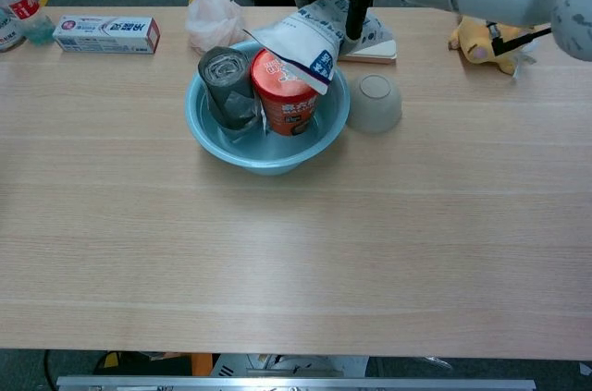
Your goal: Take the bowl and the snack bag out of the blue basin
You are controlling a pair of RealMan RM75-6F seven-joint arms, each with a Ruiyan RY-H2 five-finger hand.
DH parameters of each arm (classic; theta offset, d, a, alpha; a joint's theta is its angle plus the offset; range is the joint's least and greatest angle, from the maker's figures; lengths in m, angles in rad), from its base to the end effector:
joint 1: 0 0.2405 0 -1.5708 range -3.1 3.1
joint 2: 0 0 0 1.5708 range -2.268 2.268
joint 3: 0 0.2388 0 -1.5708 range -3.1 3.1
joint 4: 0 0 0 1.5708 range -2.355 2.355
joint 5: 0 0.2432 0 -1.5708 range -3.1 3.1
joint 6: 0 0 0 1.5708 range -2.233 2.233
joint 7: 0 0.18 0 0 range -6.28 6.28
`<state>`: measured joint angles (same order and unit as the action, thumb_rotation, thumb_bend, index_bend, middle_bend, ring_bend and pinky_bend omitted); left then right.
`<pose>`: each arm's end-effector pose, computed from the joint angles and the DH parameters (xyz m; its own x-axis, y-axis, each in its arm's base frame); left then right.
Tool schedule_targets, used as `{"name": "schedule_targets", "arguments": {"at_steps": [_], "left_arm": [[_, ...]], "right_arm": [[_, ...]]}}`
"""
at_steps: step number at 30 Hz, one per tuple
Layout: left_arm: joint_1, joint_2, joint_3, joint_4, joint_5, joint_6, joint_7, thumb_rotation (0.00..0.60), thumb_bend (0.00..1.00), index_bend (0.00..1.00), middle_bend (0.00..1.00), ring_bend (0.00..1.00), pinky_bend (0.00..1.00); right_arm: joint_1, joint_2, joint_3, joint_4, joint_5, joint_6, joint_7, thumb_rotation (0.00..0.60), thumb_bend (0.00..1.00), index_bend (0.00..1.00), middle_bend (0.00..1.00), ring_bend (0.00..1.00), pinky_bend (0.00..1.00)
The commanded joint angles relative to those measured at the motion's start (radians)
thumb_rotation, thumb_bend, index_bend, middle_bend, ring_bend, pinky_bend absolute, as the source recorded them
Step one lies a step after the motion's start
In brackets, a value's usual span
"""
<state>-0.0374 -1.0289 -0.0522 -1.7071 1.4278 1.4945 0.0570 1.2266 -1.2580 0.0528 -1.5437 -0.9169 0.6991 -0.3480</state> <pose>-0.3171 0.2029 0.1459 0.4370 0.0152 0.8993 0.8942 0.1004 -0.4363 -0.0361 -0.4322 -0.0166 0.7207 -0.1982 0.6643 -0.6201 -0.6127 0.4900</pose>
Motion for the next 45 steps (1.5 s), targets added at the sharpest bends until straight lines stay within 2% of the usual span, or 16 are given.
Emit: {"name": "schedule_targets", "arguments": {"at_steps": [1, 5, 9, 13, 21, 26, 32, 33, 39, 45], "left_arm": [[-0.008, -0.004, -0.001, -0.004, 0.005, -0.008, 0.005, 0.6, 0.26, 0.25, 0.22, 0.21, 0.23], [-0.02, -0.01, -0.001, -0.009, 0.017, -0.017, 0.014, 0.6, 0.26, 0.25, 0.22, 0.21, 0.23], [-0.028, -0.015, 0.001, -0.015, 0.029, -0.023, 0.022, 0.6, 0.26, 0.25, 0.22, 0.21, 0.23], [-0.027, -0.016, 0.005, -0.019, 0.034, -0.02, 0.027, 0.6, 0.26, 0.25, 0.22, 0.21, 0.23], [-0.02, -0.01, 0.01, -0.024, 0.032, -0.012, 0.031, 0.6, 0.26, 0.25, 0.22, 0.21, 0.23], [-0.019, -0.009, 0.011, -0.023, 0.027, -0.012, 0.03, 0.6, 0.26, 0.25, 0.22, 0.21, 0.23], [-0.02, -0.011, 0.01, -0.021, 0.027, -0.012, 0.031, 0.6, 0.26, 0.25, 0.22, 0.21, 0.23], [-0.021, -0.011, 0.01, -0.021, 0.028, -0.012, 0.031, 0.6, 0.26, 0.25, 0.22, 0.21, 0.23], [-0.024, -0.012, 0.008, -0.017, 0.032, -0.011, 0.029, 0.6, 0.26, 0.25, 0.22, 0.21, 0.23], [-0.03, -0.011, 0.003, -0.002, 0.036, -0.012, 0.013, 0.6, 0.26, 0.25, 0.22, 0.21, 0.23]], "right_arm": [[-0.108, 0.1, -0.041, -0.098, -0.122, 0.058, 0.079, 0.6, 0.08, 0.5, 0.49, 0.5, 0.54], [-0.184, 0.135, -0.087, -0.119, -0.209, 0.077, 0.123, 0.6, 0.08, 0.5, 0.49, 0.5, 0.54], [-0.237, 0.129, -0.124, -0.109, -0.265, 0.076, 0.143, 0.6, 0.08, 0.49, 0.49, 0.5, 0.54], [-0.274, 0.089, -0.145, -0.068, -0.289, 0.058, 0.151, 0.6, 0.08, 0.5, 0.49, 0.49, 0.54], [-0.311, -0.023, -0.15, 0.036, -0.302, 0.025, 0.134, 0.6, 0.08, 0.48, 0.44, 0.43, 0.52], [-0.319, -0.064, -0.153, 0.08, -0.312, -0.009, 0.122, 0.6, 0.08, 0.34, 0.36, 0.34, 0.45], [-0.332, -0.066, -0.146, 0.09, -0.316, -0.024, 0.122, 0.6, 0.08, 0.04, 0.16, 0.16, 0.33], [-0.335, -0.064, -0.145, 0.088, -0.316, -0.023, 0.122, 0.6, 0.08, 0.01, 0.14, 0.14, 0.32], [-0.373, -0.033, -0.132, 0.063, -0.314, 0.019, 0.131, 0.6, 0.08, 0.0, 0.1, 0.12, 0.3], [-0.454, 0.052, -0.103, 0.002, -0.275, 0.136, 0.163, 0.6, 0.09, 0.0, 0.11, 0.12, 0.3]]}}
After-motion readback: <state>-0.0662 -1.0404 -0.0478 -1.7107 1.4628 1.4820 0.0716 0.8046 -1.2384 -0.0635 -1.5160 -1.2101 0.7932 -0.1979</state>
